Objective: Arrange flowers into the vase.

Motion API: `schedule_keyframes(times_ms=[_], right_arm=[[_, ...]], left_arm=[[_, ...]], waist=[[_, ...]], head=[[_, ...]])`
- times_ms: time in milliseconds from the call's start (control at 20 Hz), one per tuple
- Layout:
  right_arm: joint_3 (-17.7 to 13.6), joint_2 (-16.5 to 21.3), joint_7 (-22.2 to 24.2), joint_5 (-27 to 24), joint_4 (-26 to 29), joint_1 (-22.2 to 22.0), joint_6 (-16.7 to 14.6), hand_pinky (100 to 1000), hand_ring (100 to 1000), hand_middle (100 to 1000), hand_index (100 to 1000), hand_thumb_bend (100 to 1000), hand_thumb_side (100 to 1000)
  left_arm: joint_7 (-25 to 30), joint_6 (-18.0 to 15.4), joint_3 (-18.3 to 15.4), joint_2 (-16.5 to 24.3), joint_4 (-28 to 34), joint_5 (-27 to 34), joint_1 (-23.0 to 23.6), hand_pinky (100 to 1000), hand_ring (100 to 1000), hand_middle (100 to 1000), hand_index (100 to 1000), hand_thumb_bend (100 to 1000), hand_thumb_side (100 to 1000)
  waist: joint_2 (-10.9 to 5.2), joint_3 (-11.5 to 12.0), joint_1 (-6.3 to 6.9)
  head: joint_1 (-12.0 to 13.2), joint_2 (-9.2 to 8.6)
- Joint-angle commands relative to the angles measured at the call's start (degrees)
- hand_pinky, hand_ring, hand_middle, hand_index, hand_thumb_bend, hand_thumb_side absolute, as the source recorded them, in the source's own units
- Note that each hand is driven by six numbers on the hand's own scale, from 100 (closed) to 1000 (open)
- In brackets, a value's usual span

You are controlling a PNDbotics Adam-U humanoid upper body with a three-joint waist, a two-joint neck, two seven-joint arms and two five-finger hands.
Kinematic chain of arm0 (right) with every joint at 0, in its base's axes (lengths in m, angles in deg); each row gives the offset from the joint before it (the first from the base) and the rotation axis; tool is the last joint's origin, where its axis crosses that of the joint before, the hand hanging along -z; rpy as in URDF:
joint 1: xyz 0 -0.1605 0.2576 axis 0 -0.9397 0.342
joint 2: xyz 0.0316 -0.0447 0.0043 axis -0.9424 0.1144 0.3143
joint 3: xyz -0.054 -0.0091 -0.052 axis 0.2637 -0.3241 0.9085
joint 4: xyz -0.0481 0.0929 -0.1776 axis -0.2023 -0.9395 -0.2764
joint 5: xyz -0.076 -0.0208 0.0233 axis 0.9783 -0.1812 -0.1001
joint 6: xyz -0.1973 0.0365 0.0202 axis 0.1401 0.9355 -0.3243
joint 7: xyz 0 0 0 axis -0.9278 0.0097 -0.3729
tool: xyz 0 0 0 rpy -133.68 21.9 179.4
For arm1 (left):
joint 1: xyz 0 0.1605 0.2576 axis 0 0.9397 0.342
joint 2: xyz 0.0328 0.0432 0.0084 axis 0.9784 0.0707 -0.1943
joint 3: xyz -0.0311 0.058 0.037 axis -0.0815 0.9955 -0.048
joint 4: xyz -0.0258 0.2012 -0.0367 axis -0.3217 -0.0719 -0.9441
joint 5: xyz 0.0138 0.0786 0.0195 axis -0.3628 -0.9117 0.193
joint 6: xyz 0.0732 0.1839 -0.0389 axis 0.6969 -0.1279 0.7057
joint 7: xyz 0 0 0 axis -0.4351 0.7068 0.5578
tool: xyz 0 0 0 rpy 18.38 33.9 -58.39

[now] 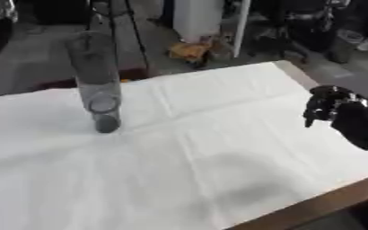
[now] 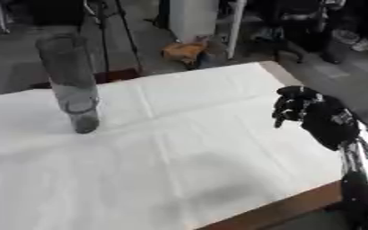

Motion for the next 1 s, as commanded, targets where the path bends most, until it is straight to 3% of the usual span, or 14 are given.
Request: schedule_keyframes(times_ms=[50,400,1000], right_arm=[[-0.2,1.0,-0.1,0.1,1.4,0.5,0.4,508,601,597,801,826,702],[0.1,0.8,-0.1,0.4,1.6,0.4,0.7,508,601,596,800,826,704],[0.2,0.6,-0.1,0.7,1.7,0.2,1.1,508,601,596,800,826,706]], left_arm=[[-3.2,0.0,-1.3,2.2,-1.6,3.2,-2.6,100,100,100,130,100,266],[-9.2,-2.5,-1.7,2.3,-9.3,9.2,-6.3,100,100,100,129,100,266],[-19.0,-11.8,-1.6,3.2,-20.4,19.7,-9.1,100,100,100,128,100,264]], waist=[[-2.0,-0.2,-0.8],[-2.36,-1.2,-0.48],[-2.68,-2.2,-0.21]], head=[[0.3,-0.78],[0.4,-0.94],[0.7,-0.84]])
